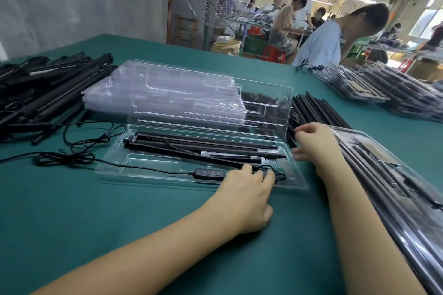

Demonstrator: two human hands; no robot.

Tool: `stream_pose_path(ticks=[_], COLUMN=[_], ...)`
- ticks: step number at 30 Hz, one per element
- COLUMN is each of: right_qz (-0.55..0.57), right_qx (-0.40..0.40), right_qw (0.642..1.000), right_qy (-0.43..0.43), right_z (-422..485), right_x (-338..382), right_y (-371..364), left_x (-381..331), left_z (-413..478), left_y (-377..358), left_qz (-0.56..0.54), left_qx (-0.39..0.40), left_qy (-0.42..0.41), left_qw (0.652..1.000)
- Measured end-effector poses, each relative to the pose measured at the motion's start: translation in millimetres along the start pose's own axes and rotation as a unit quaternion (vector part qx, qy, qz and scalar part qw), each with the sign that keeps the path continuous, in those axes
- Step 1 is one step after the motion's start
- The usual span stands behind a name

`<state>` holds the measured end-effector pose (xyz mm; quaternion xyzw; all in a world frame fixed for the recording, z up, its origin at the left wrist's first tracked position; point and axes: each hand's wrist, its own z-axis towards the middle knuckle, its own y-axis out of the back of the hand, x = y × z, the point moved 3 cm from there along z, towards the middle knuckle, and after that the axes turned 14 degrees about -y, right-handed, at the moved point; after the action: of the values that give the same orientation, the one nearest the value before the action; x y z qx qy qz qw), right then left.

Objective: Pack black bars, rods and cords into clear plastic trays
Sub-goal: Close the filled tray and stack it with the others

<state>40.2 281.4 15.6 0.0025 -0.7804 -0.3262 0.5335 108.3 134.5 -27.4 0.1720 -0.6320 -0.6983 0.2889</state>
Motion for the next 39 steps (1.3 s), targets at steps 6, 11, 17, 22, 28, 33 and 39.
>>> stream_pose_path(ticks=[6, 11, 17, 22, 28, 33, 39], right_qz=[0.176, 0.282, 0.385, 0.328, 0.112, -0.140, -0.302], right_qx=[0.057, 0.160, 0.148, 0.134, 0.144, 0.078, 0.005], right_qw=[0.983, 0.946, 0.911, 0.931, 0.978, 0.987, 0.951], right_qy=[-0.008, -0.017, -0.025, -0.091, -0.097, -0.009, 0.065], right_z=[17.9, 19.9, 19.8, 15.1, 11.5, 1.4, -16.9], right_x=[25.5, 28.6, 15.3, 10.6, 6.8, 15.3, 27.3], right_y=[-4.1, -18.0, -3.9, 6.5, 29.2, 33.6, 22.0], left_x=[-0.5, -0.2, -2.9, -3.0, 1.8, 4.1, 3.8], left_z=[1.8, 2.4, 4.0, 5.0, -0.7, -1.6, -2.7], left_y=[-5.9, -4.6, -3.7, -4.9, -13.4, -16.7, -18.9], left_qz=[-0.023, -0.032, -0.041, -0.040, -0.046, -0.073, -0.056], left_qx=[-0.025, -0.025, -0.014, 0.005, 0.010, -0.006, -0.022], left_qy=[0.006, 0.011, 0.025, 0.040, 0.021, 0.029, 0.014], left_qw=[0.999, 0.999, 0.999, 0.998, 0.999, 0.997, 0.998])
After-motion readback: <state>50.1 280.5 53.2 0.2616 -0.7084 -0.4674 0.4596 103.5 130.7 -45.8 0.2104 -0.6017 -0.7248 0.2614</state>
